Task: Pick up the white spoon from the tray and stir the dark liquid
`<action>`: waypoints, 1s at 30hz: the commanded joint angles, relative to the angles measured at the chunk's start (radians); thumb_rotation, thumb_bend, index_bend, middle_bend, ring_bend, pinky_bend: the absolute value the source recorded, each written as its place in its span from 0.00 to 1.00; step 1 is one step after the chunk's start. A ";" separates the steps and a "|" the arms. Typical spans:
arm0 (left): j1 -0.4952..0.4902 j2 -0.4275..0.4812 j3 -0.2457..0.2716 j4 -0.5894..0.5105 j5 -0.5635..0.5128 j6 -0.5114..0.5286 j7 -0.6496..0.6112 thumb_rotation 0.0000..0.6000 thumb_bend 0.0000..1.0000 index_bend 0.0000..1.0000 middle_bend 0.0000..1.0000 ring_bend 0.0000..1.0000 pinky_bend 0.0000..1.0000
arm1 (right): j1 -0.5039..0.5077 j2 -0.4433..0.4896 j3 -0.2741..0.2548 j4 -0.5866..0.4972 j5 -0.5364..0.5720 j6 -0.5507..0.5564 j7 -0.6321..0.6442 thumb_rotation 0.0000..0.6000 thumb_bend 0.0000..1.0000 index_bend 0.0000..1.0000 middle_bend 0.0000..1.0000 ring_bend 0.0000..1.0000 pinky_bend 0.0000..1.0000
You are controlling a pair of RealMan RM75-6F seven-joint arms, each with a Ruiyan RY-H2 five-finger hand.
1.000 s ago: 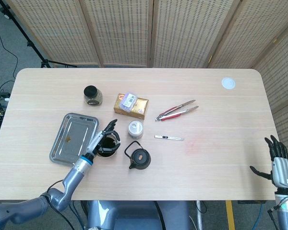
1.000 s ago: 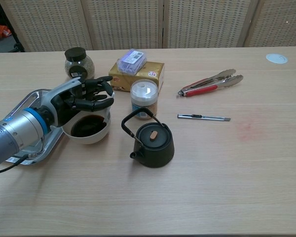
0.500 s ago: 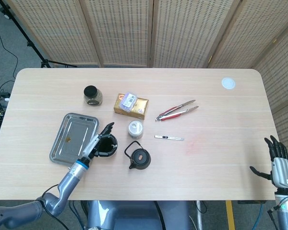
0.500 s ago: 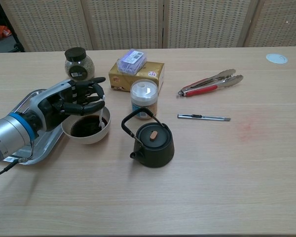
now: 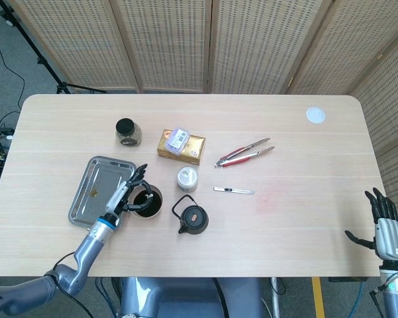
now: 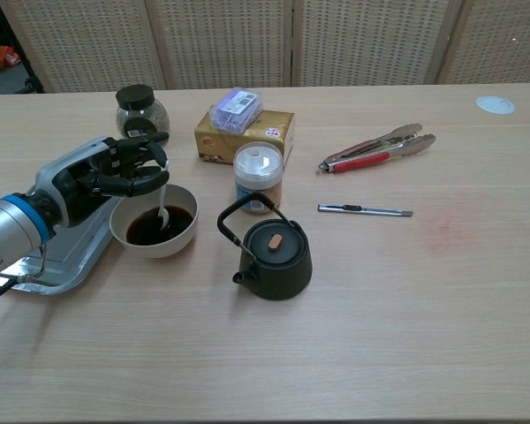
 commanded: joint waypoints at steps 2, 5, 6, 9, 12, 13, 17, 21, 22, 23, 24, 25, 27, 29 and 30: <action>-0.017 -0.013 -0.018 0.014 -0.004 -0.006 0.014 1.00 0.44 0.70 0.00 0.00 0.00 | 0.000 0.001 0.001 -0.001 0.002 -0.002 0.001 1.00 0.00 0.02 0.00 0.00 0.00; -0.027 -0.028 -0.033 0.021 -0.014 -0.010 0.034 1.00 0.44 0.70 0.00 0.00 0.00 | -0.001 0.002 0.001 -0.003 0.003 -0.004 0.004 1.00 0.00 0.02 0.00 0.00 0.00; -0.033 -0.037 -0.037 0.026 -0.019 -0.018 0.046 1.00 0.44 0.70 0.00 0.00 0.00 | -0.001 0.003 0.001 -0.003 0.002 -0.004 0.005 1.00 0.00 0.02 0.00 0.00 0.00; -0.045 -0.056 -0.043 0.020 -0.031 -0.041 0.059 1.00 0.44 0.70 0.00 0.00 0.00 | -0.002 0.003 0.000 -0.004 0.001 -0.002 0.005 1.00 0.00 0.02 0.00 0.00 0.00; -0.042 -0.057 -0.038 -0.003 -0.030 -0.041 0.067 1.00 0.44 0.70 0.00 0.00 0.00 | -0.002 0.003 0.000 -0.004 0.001 -0.002 0.004 1.00 0.00 0.02 0.00 0.00 0.00; -0.039 -0.053 -0.034 -0.015 -0.028 -0.041 0.065 1.00 0.44 0.70 0.00 0.00 0.00 | -0.002 0.004 0.000 -0.005 0.001 -0.002 0.004 1.00 0.00 0.02 0.00 0.00 0.00; -0.029 -0.041 -0.021 -0.044 -0.021 -0.037 0.062 1.00 0.44 0.70 0.00 0.00 0.00 | -0.003 0.003 -0.001 -0.005 0.000 0.000 0.003 1.00 0.00 0.02 0.00 0.00 0.00; -0.016 -0.028 -0.012 -0.068 -0.022 -0.034 0.068 1.00 0.45 0.70 0.00 0.00 0.00 | -0.003 0.003 0.000 -0.005 0.000 -0.001 0.002 1.00 0.00 0.02 0.00 0.00 0.00; -0.013 -0.024 -0.010 -0.075 -0.024 -0.035 0.067 1.00 0.45 0.70 0.00 0.00 0.00 | -0.003 0.003 0.000 -0.006 0.000 0.000 0.002 1.00 0.00 0.02 0.00 0.00 0.00; -0.007 -0.019 -0.007 -0.079 -0.025 -0.033 0.067 1.00 0.45 0.70 0.00 0.00 0.00 | -0.003 0.003 0.000 -0.006 0.000 0.000 0.002 1.00 0.00 0.02 0.00 0.00 0.00; -0.002 -0.015 -0.003 -0.081 -0.024 -0.029 0.066 1.00 0.45 0.70 0.00 0.00 0.00 | -0.004 0.004 0.000 -0.006 0.000 0.001 0.003 1.00 0.00 0.02 0.00 0.00 0.00; 0.003 -0.011 -0.001 -0.083 -0.023 -0.024 0.062 1.00 0.46 0.70 0.00 0.00 0.00 | -0.004 0.004 0.000 -0.006 0.000 0.001 0.003 1.00 0.00 0.02 0.00 0.00 0.00; 0.009 -0.007 0.000 -0.084 -0.021 -0.019 0.053 1.00 0.46 0.70 0.00 0.00 0.00 | -0.004 0.004 0.000 -0.007 0.000 0.001 0.003 1.00 0.00 0.02 0.00 0.00 0.00; 0.014 -0.003 -0.003 -0.081 -0.022 -0.011 0.043 1.00 0.46 0.70 0.00 0.00 0.00 | -0.004 0.004 -0.001 -0.007 -0.001 0.001 0.002 1.00 0.00 0.02 0.00 0.00 0.00; 0.018 -0.001 -0.007 -0.076 -0.025 -0.007 0.036 1.00 0.46 0.70 0.00 0.00 0.00 | -0.004 0.004 -0.001 -0.007 -0.001 0.001 0.002 1.00 0.00 0.02 0.00 0.00 0.00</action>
